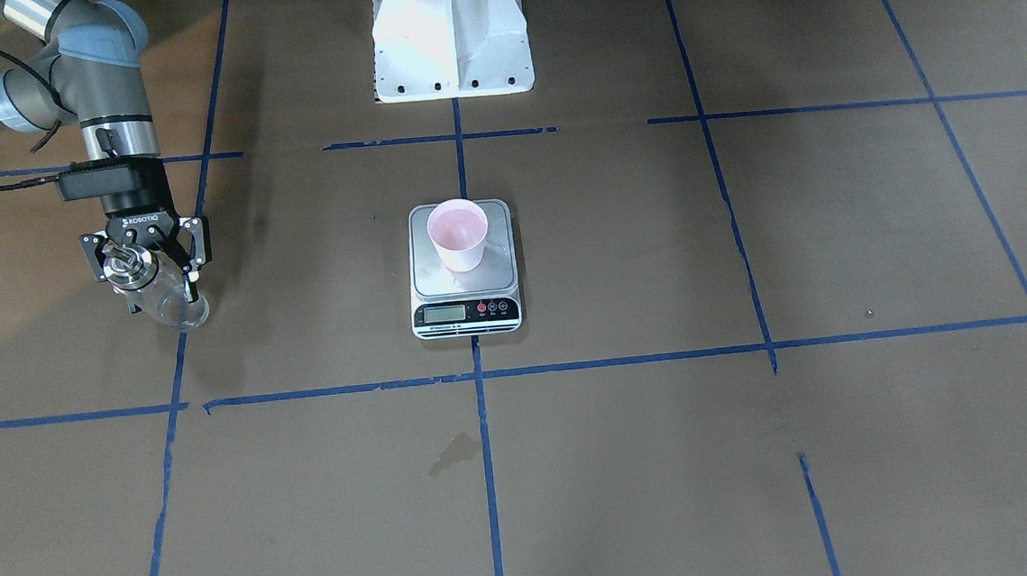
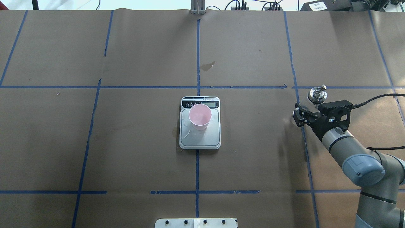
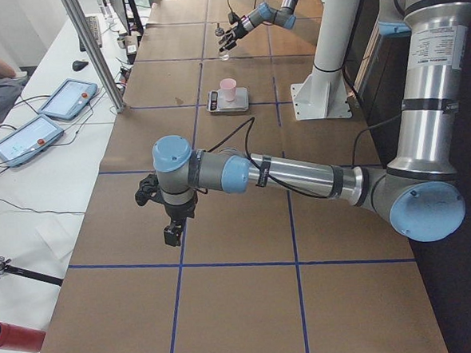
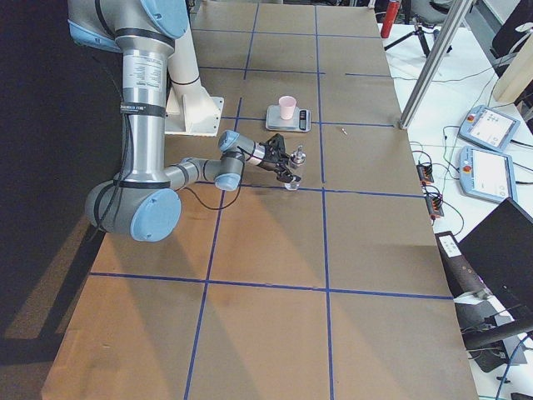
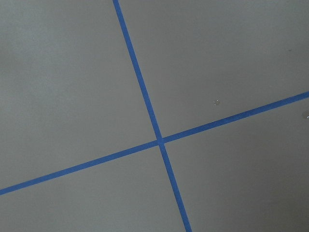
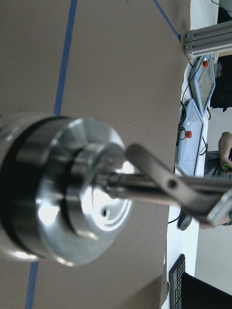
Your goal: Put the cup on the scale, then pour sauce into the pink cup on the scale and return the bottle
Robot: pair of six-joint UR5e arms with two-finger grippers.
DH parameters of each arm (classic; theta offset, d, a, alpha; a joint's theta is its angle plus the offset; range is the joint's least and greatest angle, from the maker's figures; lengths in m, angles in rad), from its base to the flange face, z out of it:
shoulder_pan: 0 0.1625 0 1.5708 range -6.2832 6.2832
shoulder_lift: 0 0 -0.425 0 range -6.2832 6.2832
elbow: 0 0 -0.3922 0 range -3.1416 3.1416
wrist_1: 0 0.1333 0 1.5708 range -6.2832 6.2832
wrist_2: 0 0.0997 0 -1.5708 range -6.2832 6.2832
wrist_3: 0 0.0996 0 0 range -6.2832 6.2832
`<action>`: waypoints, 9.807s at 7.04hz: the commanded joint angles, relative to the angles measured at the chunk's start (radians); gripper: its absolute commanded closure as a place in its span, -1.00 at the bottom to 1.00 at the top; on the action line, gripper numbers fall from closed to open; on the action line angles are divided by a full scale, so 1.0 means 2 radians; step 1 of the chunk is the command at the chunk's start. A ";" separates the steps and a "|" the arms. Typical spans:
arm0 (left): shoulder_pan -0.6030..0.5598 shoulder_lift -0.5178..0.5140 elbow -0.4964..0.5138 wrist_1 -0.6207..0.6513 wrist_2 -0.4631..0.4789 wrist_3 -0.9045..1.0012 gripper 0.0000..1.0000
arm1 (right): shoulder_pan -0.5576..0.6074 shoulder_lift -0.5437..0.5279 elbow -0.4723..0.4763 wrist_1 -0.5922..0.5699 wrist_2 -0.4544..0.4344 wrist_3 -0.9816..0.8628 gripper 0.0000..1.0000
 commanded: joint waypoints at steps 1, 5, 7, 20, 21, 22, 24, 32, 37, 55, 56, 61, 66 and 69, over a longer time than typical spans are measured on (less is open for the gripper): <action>0.000 0.000 -0.001 0.000 0.000 0.000 -1.00 | 0.000 0.000 -0.002 -0.002 -0.001 -0.004 1.00; 0.000 -0.001 -0.001 -0.001 0.000 0.000 -1.00 | -0.001 0.007 -0.002 -0.009 0.000 -0.005 -0.99; 0.000 0.000 -0.004 0.000 0.001 0.000 -1.00 | 0.000 0.004 -0.002 -0.010 0.001 -0.005 -1.00; -0.003 -0.001 -0.004 -0.001 -0.001 0.001 -1.00 | 0.233 0.065 0.267 -0.640 0.560 -0.153 -1.00; -0.003 0.000 -0.017 0.001 0.000 0.001 -1.00 | 0.285 0.065 0.263 -0.668 0.590 -0.264 -1.00; -0.003 0.003 -0.026 0.003 0.000 0.001 -1.00 | 0.353 0.065 0.237 -0.678 0.633 -0.354 -1.00; -0.003 0.006 -0.026 0.002 0.000 0.001 -1.00 | 0.476 0.061 0.155 -0.674 0.699 -0.544 -1.00; -0.004 0.037 -0.010 0.001 0.004 0.007 -1.00 | 0.583 0.048 -0.058 -0.553 0.696 -0.621 -1.00; -0.006 0.054 0.001 -0.002 0.003 0.008 -1.00 | 0.614 0.025 -0.090 -0.464 0.737 -0.578 -1.00; -0.032 0.048 0.011 -0.030 -0.025 -0.091 -1.00 | 0.611 0.031 -0.106 -0.427 0.738 -0.509 -1.00; -0.032 0.048 0.013 -0.030 -0.026 -0.091 -1.00 | 0.612 0.032 -0.105 -0.426 0.738 -0.509 -1.00; -0.031 0.047 0.035 -0.030 -0.040 -0.061 -1.00 | 0.612 0.032 -0.104 -0.424 0.740 -0.509 -1.00; -0.030 0.047 0.042 -0.031 -0.040 -0.059 -1.00 | 0.612 0.030 -0.104 -0.421 0.742 -0.509 -1.00; -0.030 0.046 0.041 -0.031 -0.040 -0.058 -1.00 | 0.612 0.030 -0.107 -0.421 0.741 -0.509 -1.00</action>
